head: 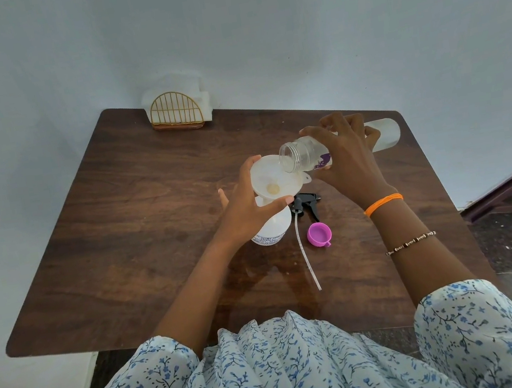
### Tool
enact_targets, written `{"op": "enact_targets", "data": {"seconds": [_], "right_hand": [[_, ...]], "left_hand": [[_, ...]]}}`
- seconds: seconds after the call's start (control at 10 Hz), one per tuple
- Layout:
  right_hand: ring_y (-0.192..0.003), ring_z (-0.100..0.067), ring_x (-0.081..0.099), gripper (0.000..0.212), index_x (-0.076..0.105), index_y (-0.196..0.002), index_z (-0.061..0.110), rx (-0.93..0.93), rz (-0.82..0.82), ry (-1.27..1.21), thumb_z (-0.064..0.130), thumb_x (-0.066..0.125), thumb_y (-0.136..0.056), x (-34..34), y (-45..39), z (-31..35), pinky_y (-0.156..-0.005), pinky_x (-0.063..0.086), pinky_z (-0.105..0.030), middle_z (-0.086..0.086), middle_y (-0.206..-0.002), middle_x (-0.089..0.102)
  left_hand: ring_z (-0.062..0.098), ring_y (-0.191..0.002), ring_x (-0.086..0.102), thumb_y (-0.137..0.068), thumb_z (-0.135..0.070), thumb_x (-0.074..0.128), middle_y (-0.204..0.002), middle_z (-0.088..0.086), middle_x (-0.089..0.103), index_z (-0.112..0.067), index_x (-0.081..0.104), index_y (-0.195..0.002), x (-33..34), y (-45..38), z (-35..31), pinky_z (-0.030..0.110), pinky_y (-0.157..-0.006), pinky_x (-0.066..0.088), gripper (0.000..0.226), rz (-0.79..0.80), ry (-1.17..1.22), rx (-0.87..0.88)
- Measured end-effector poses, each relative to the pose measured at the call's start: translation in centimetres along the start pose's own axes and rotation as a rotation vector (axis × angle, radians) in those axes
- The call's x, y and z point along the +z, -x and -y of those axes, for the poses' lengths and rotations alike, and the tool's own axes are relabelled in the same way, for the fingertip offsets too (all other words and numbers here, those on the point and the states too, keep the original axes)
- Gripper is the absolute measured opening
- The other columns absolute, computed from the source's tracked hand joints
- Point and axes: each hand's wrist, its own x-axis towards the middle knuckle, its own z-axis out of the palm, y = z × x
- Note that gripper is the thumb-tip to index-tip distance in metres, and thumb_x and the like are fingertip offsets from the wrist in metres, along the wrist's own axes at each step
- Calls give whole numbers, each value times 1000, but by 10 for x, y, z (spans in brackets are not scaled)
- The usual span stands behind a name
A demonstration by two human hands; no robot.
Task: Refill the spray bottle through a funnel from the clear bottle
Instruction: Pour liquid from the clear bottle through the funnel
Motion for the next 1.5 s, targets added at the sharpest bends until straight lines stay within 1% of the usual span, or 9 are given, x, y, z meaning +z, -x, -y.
{"op": "enact_targets", "data": {"seconds": [0.6, 0.8, 0.9, 1.1, 1.5], "right_hand": [[-112, -35, 42, 53, 61, -115, 26, 9, -2, -8, 25, 78, -65, -1, -1, 0, -86, 29, -50, -9, -120, 53], [-113, -36, 42, 53, 61, -116, 25, 9, 9, -5, 23, 78, -65, -3, 0, 1, -88, 28, -51, -10, -121, 52], [-113, -37, 41, 54, 60, -116, 24, 8, 11, -8, 22, 77, -65, -4, 0, 1, -89, 27, -51, -11, -121, 52], [-114, -37, 41, 54, 61, -116, 25, 10, 16, 1, 20, 78, -65, -4, -1, 2, -89, 27, -50, -10, -122, 52], [-114, -38, 41, 54, 60, -116, 24, 0, 14, 16, 20, 78, -65, -3, -1, 2, -89, 27, -52, -11, -122, 52]], "left_hand": [[17, -138, 25, -77, -48, 68, -149, -9, 28, -35, 14, -141, 0, 1, 0, 56, -112, -13, 84, -1, 14, 3], [16, -138, 25, -77, -49, 68, -149, -10, 27, -36, 15, -140, 1, 0, 1, 53, -112, -15, 83, -7, 23, 3], [15, -138, 25, -77, -50, 67, -149, -11, 27, -38, 15, -139, 1, 0, 1, 54, -112, -14, 82, -5, 22, 5], [15, -137, 26, -77, -49, 68, -147, -11, 29, -36, 16, -140, 0, 1, -1, 52, -111, -14, 83, -5, 37, 7], [17, -138, 25, -78, -47, 67, -148, -9, 30, -33, 17, -141, -2, 2, -3, 55, -112, -14, 82, -3, 27, 9]]}}
